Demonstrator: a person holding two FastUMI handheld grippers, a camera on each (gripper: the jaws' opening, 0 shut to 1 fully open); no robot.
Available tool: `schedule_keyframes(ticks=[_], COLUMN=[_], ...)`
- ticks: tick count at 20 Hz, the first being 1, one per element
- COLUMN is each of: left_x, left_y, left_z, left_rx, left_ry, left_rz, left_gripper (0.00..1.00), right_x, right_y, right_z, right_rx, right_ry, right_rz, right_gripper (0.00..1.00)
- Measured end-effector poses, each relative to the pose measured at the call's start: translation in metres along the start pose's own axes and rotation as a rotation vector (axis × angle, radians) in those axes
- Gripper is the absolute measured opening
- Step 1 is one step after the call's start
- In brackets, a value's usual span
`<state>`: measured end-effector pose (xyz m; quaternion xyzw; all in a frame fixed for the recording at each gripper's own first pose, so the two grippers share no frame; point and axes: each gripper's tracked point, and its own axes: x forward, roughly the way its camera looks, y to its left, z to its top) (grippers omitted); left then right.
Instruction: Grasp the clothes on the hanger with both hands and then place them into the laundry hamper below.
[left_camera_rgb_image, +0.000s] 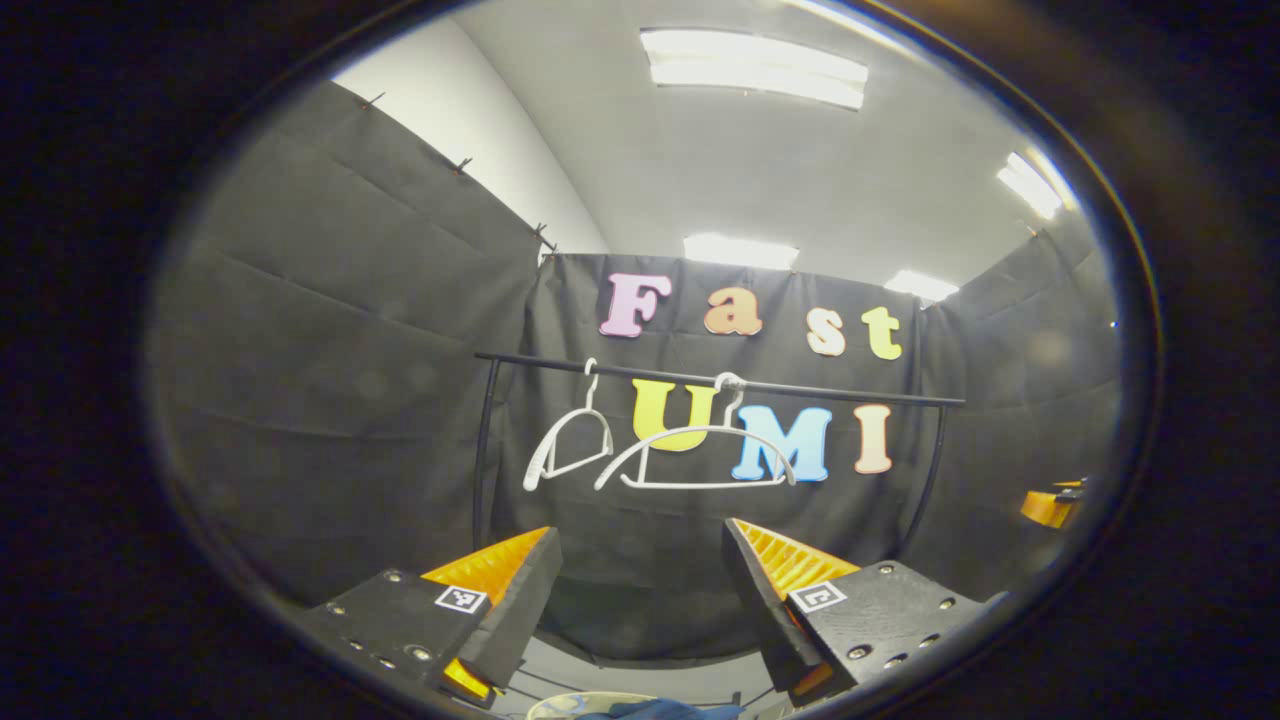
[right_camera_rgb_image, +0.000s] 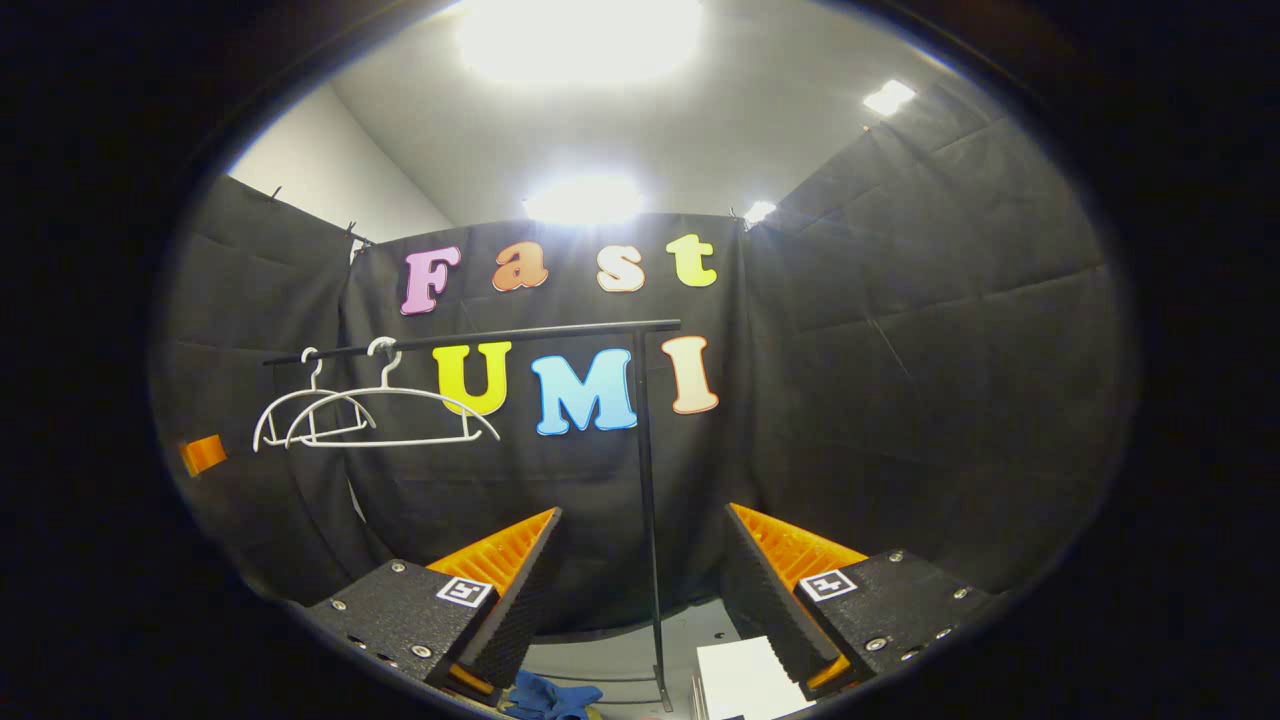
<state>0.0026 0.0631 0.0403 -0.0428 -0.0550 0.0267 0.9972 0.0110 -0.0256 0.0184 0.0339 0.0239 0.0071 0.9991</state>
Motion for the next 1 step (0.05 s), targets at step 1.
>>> schedule_keyframes(ticks=[1], left_x=[0.0028], left_y=[0.0007], left_z=[-0.0011], left_rx=[0.002], left_ry=[0.001], left_rz=[-0.003], left_gripper=[0.92], right_x=[0.0002], right_y=[0.0024], right_z=[0.0012], right_rx=[0.004], right_ry=[-0.002], right_rz=[0.000], right_gripper=[0.91])
